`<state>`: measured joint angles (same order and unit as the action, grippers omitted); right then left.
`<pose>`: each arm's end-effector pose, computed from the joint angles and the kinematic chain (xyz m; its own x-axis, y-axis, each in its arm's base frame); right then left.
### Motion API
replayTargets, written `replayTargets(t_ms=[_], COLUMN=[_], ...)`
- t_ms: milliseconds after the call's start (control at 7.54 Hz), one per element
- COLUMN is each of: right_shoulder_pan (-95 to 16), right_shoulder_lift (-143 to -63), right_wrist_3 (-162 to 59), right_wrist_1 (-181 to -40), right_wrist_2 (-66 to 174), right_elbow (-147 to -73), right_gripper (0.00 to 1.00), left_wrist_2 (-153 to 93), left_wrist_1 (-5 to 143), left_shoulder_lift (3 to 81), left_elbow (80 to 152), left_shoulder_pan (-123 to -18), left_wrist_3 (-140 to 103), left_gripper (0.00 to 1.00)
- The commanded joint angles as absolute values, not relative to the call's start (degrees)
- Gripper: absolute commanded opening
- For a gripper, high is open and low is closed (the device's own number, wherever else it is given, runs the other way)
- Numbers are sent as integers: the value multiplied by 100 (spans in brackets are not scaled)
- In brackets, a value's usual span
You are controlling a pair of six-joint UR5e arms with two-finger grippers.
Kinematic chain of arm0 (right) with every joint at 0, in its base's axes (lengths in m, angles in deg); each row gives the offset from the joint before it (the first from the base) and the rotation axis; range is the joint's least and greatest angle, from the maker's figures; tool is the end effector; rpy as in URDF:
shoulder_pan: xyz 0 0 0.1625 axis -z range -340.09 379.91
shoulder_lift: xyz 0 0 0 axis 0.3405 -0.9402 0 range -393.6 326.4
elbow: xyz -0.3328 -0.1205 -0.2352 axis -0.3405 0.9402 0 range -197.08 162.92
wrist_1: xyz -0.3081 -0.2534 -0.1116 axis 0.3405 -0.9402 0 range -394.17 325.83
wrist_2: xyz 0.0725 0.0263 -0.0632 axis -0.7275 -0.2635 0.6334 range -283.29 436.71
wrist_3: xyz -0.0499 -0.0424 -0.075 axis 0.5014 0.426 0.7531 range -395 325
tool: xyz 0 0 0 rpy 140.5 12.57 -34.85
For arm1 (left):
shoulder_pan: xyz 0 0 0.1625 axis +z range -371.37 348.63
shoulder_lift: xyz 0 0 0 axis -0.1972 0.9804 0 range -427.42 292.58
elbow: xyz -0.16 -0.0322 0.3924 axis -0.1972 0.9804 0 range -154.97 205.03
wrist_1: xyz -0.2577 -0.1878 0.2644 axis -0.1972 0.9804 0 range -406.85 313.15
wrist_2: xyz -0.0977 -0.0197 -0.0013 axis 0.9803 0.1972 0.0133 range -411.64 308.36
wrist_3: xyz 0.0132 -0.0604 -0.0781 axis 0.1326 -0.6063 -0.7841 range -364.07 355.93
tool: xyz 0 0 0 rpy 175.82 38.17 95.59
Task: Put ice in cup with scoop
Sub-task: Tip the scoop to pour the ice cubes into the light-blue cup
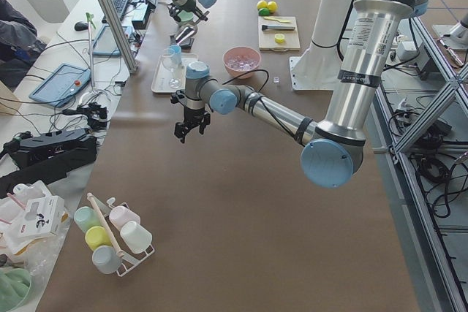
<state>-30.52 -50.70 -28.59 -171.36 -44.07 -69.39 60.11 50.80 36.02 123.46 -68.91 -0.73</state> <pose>-0.4503 -0.6740 0.1656 0.6557 -0.5468 0.5206 0.7008 0.6973 -0.1502 0.2380 -0.5538 0.4611 0.6573 0.6943 -0.2932 -0.5062 0.6949 0.5107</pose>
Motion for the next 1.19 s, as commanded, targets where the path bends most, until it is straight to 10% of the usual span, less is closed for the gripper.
replayTargets(t_ms=[0, 664, 1062], right_shoulder_pan=[-3378, -3502, -3476], right_shoulder_lift=[-5844, -8425, -9686], right_wrist_3=[-2920, -4385, -5719], right_wrist_1=[-17617, -17674, -16411], right_wrist_2=[-4422, -4229, -4202], right_elbow=[-8626, -11660, -12070], right_gripper=[0, 0, 0], left_wrist_2=[6224, 8072, 8194], left_wrist_1=[5097, 5063, 5045], left_shoulder_lift=[3316, 1654, 1318], left_elbow=[12538, 12575, 12444], left_shoulder_pan=[-7069, -9465, -10198], left_wrist_3=[-116, -90, -125], left_gripper=[98, 98, 98])
